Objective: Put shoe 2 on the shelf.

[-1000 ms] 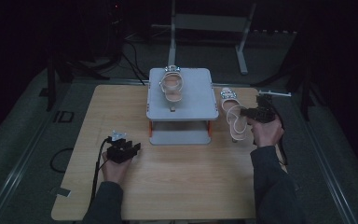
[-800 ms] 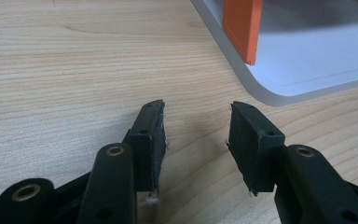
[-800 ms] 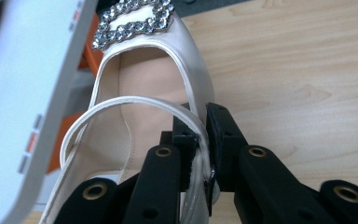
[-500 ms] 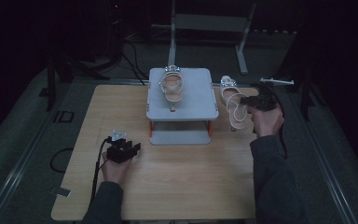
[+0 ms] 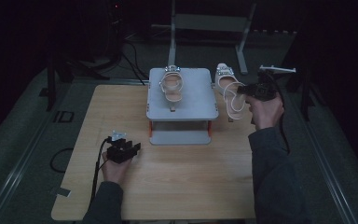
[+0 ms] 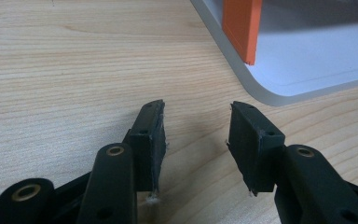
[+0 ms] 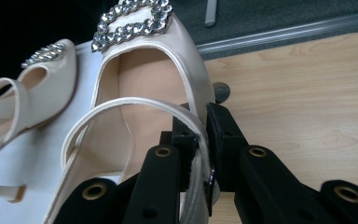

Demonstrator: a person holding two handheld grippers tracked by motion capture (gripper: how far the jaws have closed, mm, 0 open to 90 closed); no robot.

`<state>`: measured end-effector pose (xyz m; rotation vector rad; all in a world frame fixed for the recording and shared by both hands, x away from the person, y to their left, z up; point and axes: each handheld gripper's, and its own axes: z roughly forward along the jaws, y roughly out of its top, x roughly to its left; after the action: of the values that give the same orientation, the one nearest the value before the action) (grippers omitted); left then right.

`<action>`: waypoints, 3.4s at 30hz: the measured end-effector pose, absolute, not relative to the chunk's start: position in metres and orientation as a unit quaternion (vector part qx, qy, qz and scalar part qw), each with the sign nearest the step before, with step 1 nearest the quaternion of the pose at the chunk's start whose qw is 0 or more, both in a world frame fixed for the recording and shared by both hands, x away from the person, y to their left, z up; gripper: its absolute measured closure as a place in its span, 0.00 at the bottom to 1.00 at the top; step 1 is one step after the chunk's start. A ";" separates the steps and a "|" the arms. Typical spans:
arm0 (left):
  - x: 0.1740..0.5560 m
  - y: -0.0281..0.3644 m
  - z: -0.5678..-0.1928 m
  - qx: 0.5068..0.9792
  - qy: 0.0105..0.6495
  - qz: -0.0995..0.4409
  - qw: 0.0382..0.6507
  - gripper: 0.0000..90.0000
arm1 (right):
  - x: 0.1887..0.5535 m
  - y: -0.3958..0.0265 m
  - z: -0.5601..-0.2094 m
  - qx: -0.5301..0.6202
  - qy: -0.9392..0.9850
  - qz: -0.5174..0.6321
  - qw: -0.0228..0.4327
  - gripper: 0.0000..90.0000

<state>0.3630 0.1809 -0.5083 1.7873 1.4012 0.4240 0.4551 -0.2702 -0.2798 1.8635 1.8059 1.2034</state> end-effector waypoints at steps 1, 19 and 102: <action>0.363 0.181 -0.508 0.708 0.555 0.168 0.404 0.62 | 0.456 -0.268 -0.277 0.643 0.627 0.417 0.140 0.92; 0.363 0.181 -0.508 0.709 0.553 0.165 0.404 0.62 | 0.467 -0.218 -0.246 0.622 0.645 0.420 0.144 0.92; 0.364 0.181 -0.508 0.710 0.551 0.158 0.409 0.62 | 0.533 -0.155 -0.278 0.678 0.660 0.318 0.054 0.91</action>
<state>0.3637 0.1811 -0.5083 1.7888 1.3893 0.3991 0.5335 -0.1547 -0.2783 2.0608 2.0054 0.9659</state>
